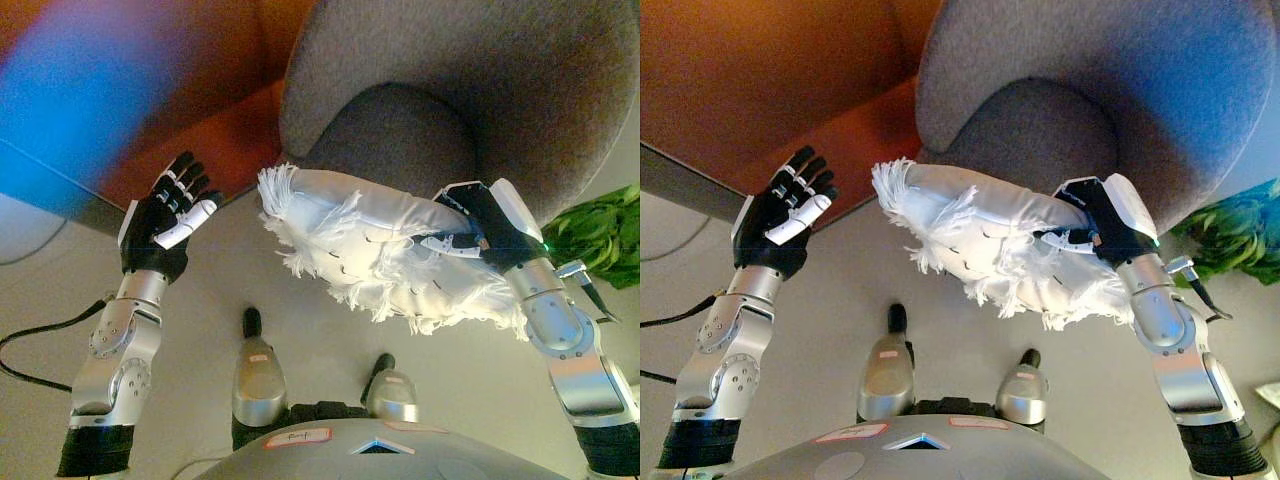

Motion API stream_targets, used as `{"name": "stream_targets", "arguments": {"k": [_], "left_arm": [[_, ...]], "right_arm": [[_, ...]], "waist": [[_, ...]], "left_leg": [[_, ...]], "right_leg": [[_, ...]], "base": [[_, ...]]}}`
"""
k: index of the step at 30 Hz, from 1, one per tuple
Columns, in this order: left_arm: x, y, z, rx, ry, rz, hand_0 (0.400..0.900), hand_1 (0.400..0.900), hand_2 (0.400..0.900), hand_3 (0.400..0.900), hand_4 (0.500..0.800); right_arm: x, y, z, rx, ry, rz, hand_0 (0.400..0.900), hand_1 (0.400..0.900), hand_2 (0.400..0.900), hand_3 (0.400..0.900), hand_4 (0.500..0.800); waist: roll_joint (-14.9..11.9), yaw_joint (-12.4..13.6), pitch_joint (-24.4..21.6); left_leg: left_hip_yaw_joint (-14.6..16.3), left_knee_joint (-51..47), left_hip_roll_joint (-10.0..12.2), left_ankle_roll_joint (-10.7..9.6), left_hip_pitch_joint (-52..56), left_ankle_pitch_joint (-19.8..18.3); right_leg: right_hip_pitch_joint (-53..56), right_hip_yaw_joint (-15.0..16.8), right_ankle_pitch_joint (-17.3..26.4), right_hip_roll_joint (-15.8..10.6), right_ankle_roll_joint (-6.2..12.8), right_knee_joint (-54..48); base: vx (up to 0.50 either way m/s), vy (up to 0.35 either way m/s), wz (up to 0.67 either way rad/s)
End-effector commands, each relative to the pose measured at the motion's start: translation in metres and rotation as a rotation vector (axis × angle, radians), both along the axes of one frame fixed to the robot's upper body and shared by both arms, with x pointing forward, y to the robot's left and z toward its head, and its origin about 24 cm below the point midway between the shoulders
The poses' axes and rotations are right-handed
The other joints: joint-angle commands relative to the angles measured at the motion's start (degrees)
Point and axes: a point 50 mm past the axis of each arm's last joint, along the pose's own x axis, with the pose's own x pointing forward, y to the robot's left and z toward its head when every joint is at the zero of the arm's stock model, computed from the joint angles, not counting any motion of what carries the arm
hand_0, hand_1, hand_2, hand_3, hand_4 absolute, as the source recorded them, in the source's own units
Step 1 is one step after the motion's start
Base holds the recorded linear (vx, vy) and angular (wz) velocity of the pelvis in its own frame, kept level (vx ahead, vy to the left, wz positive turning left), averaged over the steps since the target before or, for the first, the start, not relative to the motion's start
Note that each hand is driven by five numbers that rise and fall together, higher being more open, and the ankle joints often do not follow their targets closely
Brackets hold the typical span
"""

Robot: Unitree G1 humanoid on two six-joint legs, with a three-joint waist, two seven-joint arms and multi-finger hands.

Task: Pick up the pillow and put it on the sofa.

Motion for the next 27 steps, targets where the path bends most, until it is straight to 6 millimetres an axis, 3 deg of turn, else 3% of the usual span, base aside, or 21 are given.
{"name": "stream_targets", "arguments": {"k": [1, 9, 17, 23, 27], "left_arm": [[0.001, 0.001, 0.036, -0.010, -0.190, -0.025, 0.900, 0.900, 0.900, 0.900, 0.800], [0.006, 0.002, 0.038, 0.014, -0.165, -0.060, 0.900, 0.900, 0.900, 0.900, 0.800], [0.011, 0.005, 0.041, 0.047, -0.143, -0.083, 0.900, 0.900, 0.900, 0.900, 0.800], [0.017, 0.001, 0.048, 0.094, -0.146, -0.182, 0.900, 0.900, 0.900, 0.900, 0.800], [0.028, -0.006, 0.062, 0.140, -0.197, -0.257, 0.900, 0.900, 0.900, 0.900, 0.800]], "right_arm": [[-0.003, 0.009, 0.067, 0.052, -0.340, 0.112, 0.400, 0.400, 0.400, 0.400, 0.500], [0.014, -0.002, 0.061, 0.026, -0.227, 0.067, 0.400, 0.400, 0.400, 0.400, 0.500], [0.043, -0.017, 0.069, -0.008, -0.233, -0.023, 0.400, 0.400, 0.400, 0.400, 0.500], [0.085, -0.046, 0.050, 0.001, -0.135, -0.203, 0.400, 0.400, 0.400, 0.400, 0.500], [0.125, -0.058, 0.057, -0.001, -0.137, -0.341, 0.400, 0.400, 0.400, 0.400, 0.500]], "waist": [[1.92, -0.85, -7.87], [1.79, 0.60, -9.65], [1.06, 3.65, -9.71], [-0.37, 8.08, -8.77], [-1.92, 11.34, -6.90]], "left_leg": [[3.48, -6.48, 0.81, 3.46, 9.65, -1.79], [3.46, -9.01, 0.07, 3.37, 11.81, -1.65], [1.95, -10.05, -0.52, 3.46, 11.68, -1.61], [-0.74, -9.90, -0.44, 3.25, 9.52, -1.42], [-3.50, -8.85, -0.27, 2.89, 5.32, -1.21]], "right_leg": [[-3.05, -0.66, 8.00, 1.35, -1.84, -2.80], [-0.66, -3.12, 9.62, 0.53, -1.48, -4.93], [0.54, -5.73, 10.74, -0.17, -1.06, -5.53], [0.95, -8.10, 10.97, -0.43, -0.72, -5.92], [-0.28, -9.64, 11.76, -0.48, -0.29, -6.31]], "base": [[0.07, 0.045, 0.08], [0.08, 0.022, 0.10], [0.09, -0.018, 0.14], [0.07, -0.091, 0.19], [-0.05, -0.182, 0.16]]}}
